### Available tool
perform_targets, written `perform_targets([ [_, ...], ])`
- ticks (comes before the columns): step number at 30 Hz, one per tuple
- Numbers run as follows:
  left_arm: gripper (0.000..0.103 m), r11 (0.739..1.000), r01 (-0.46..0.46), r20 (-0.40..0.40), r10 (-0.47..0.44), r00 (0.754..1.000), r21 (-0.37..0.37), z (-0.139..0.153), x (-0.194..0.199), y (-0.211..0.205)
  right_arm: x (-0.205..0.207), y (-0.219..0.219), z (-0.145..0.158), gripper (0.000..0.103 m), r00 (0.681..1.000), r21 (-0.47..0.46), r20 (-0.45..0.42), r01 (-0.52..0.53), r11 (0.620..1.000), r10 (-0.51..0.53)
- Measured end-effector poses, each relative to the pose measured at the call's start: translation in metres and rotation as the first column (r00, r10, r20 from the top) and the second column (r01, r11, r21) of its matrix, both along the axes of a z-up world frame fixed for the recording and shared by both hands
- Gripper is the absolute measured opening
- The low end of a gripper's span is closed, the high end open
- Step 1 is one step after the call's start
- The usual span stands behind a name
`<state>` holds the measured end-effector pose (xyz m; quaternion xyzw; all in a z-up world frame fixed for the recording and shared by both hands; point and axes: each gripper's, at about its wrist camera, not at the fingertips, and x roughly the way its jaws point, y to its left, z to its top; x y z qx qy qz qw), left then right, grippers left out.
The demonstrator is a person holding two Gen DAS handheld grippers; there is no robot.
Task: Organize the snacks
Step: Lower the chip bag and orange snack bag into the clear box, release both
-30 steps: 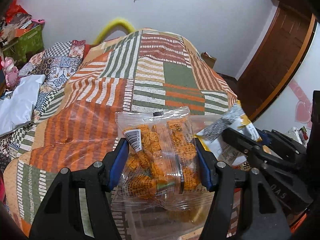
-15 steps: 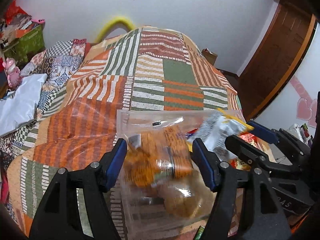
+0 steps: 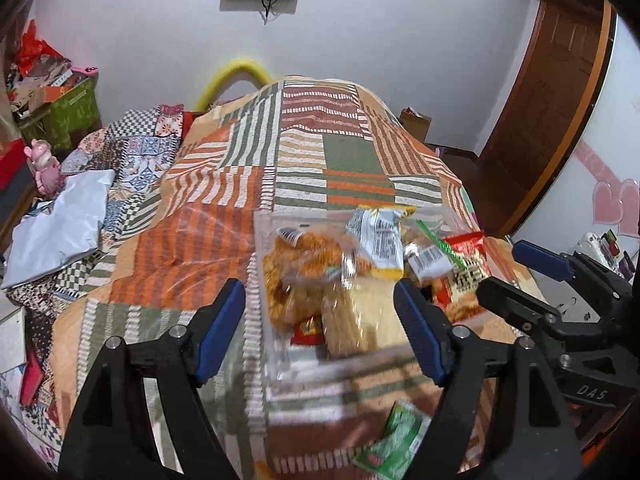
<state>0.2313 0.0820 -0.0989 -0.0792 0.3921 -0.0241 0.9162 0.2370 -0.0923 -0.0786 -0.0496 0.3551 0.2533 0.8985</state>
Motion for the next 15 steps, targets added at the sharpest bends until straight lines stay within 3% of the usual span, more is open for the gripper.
perform_targets([
  [9, 0.082, 0.999, -0.032, -0.046, 0.033, 0.998, 0.030, -0.015, -0.051, 0.011, -0.035, -0.009, -0.014, 0.076, 0.999, 0.006, -0.049, -0.017, 1.000, 0.017],
  [15, 0.082, 0.998, -0.051, -0.117, 0.055, 0.992, 0.034, -0.043, -0.083, 0.024, -0.054, -0.013, -0.031, 0.077, 0.994, 0.007, -0.106, -0.028, 1.000, 0.029],
])
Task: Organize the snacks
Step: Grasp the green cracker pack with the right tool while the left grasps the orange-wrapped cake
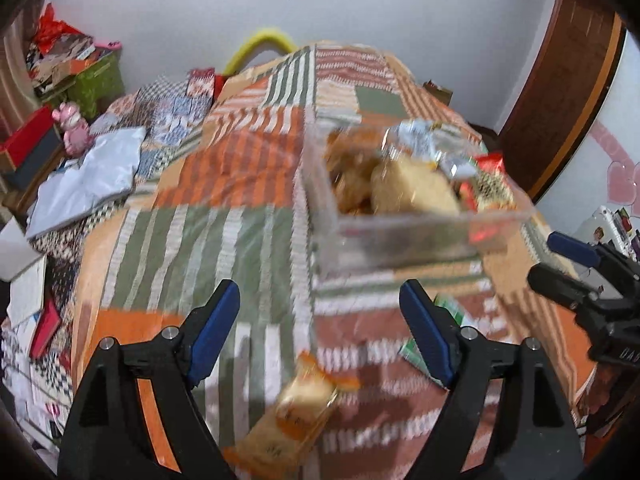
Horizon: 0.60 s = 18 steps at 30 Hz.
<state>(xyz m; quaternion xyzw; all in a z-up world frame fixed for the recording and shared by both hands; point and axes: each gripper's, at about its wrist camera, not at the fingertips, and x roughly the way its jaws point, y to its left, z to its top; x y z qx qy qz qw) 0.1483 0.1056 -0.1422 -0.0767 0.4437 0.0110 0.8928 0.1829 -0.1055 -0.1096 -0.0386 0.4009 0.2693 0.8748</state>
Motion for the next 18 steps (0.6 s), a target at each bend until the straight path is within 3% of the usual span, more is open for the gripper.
perform_targets([
  [15, 0.082, 1.000, 0.028, -0.146, -0.028, 0.989, 0.000, -0.067, -0.043, 0.005, -0.025, 0.015, -0.045, 0.079, 0.990, -0.032, -0.123, -0.069, 0.997, 0.065],
  [18, 0.082, 1.000, 0.022, -0.138, -0.019, 0.990, 0.019, -0.072, -0.047, 0.006, -0.024, 0.026, -0.054, 0.079, 0.986, -0.058, -0.140, -0.101, 0.993, 0.092],
])
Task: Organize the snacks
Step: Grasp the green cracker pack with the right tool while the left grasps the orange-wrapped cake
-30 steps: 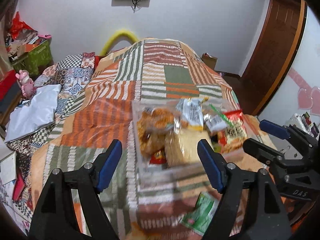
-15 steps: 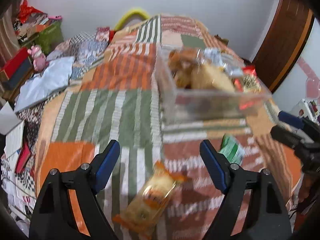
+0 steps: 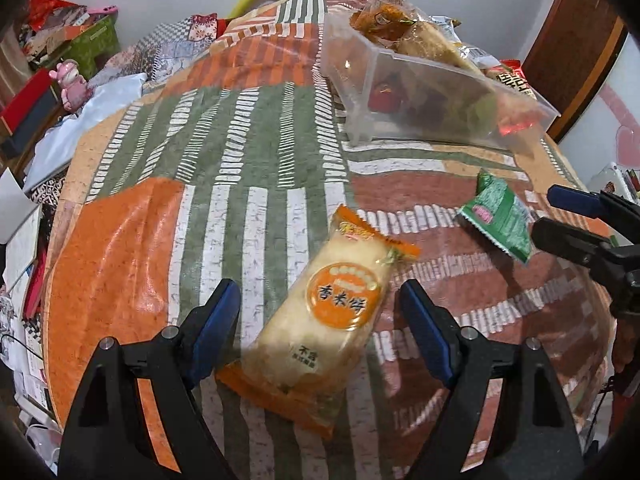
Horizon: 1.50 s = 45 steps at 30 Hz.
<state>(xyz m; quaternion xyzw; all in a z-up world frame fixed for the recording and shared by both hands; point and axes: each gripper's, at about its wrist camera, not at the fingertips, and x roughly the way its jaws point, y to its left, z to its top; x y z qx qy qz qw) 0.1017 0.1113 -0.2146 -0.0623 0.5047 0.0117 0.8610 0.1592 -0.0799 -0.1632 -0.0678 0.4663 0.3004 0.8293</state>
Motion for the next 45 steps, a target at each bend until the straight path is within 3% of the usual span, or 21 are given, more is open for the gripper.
perform_targets([
  [10, 0.066, 0.998, -0.055, 0.042, 0.054, 0.998, 0.022, -0.003, 0.002, 0.012, 0.013, 0.023, -0.023, 0.079, 0.997, -0.083, -0.037, -0.064, 0.994, 0.061],
  [15, 0.041, 0.998, -0.060, 0.054, 0.059, 0.997, 0.028, 0.000, 0.003, 0.016, 0.018, 0.025, -0.026, 0.081, 0.996, -0.086, -0.044, -0.082, 0.993, 0.078],
  [17, 0.036, 0.998, -0.060, 0.056, 0.059, 0.997, 0.017, 0.002, 0.002, 0.017, 0.018, 0.027, -0.027, 0.083, 0.995, -0.085, -0.047, -0.090, 0.992, 0.086],
  [27, 0.034, 1.000, -0.015, 0.097, 0.016, 0.995, -0.004, 0.023, 0.000, 0.001, 0.018, 0.015, -0.021, 0.057, 0.998, -0.036, -0.035, -0.056, 0.998, 0.055],
  [35, 0.034, 1.000, 0.022, 0.183, -0.019, 0.983, -0.017, 0.058, 0.014, -0.019, 0.018, -0.003, -0.005, 0.056, 1.000, 0.018, -0.006, -0.005, 1.000, 0.005],
  [45, 0.034, 0.998, 0.053, 0.268, -0.041, 0.963, -0.039, 0.090, 0.049, -0.034, 0.028, -0.031, 0.038, 0.056, 0.991, 0.074, 0.107, 0.073, 0.995, -0.081],
])
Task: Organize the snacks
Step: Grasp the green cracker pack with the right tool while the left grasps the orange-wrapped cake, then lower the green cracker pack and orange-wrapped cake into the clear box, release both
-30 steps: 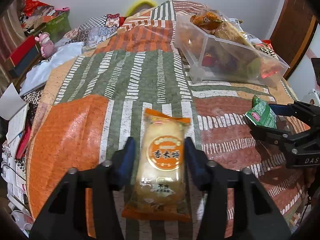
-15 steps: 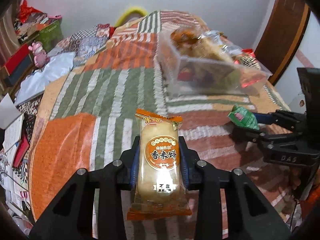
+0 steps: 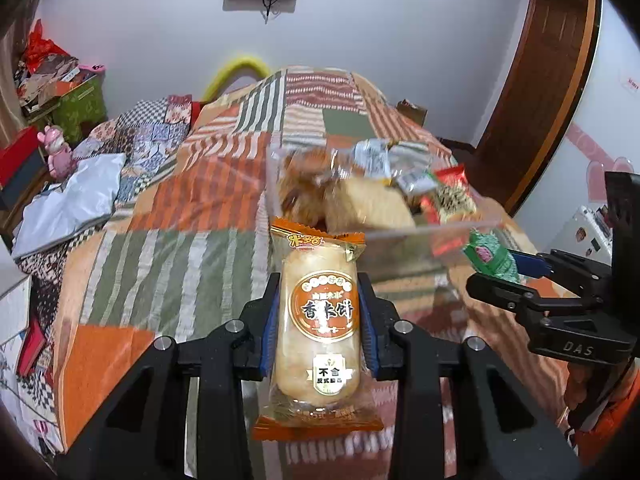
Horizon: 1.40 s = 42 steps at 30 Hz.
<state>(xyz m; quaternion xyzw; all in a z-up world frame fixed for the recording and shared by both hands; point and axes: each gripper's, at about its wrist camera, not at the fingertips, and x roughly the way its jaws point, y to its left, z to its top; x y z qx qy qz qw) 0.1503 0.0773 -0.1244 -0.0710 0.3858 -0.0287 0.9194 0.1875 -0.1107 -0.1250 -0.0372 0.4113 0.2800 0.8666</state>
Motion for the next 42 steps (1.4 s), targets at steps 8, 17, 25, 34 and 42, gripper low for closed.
perform_targets([
  [8, 0.034, 1.000, 0.006, 0.035, -0.006, 0.999, 0.000, 0.015, 0.041, -0.004, 0.024, -0.017, 0.017, 0.056, 0.996, 0.034, 0.051, 0.071, 0.997, -0.073],
  [17, 0.034, 0.998, 0.050, 0.054, -0.049, 0.997, -0.025, 0.029, 0.085, -0.021, 0.051, -0.022, 0.019, 0.056, 0.990, 0.035, 0.072, 0.115, 0.993, -0.118],
  [25, 0.034, 0.995, 0.097, 0.053, -0.097, 0.994, -0.009, 0.028, 0.121, -0.049, 0.073, -0.015, 0.020, 0.056, 0.990, 0.023, 0.089, 0.111, 0.994, -0.112],
  [34, 0.034, 0.993, 0.119, -0.002, -0.119, 0.993, 0.012, 0.005, 0.142, -0.060, 0.081, 0.001, 0.000, 0.058, 0.996, -0.002, 0.053, 0.074, 0.997, -0.074],
  [42, 0.038, 0.990, 0.142, -0.033, -0.141, 0.989, 0.018, -0.009, 0.144, -0.066, 0.080, 0.003, -0.001, 0.068, 0.997, -0.022, 0.061, 0.056, 0.998, -0.055],
])
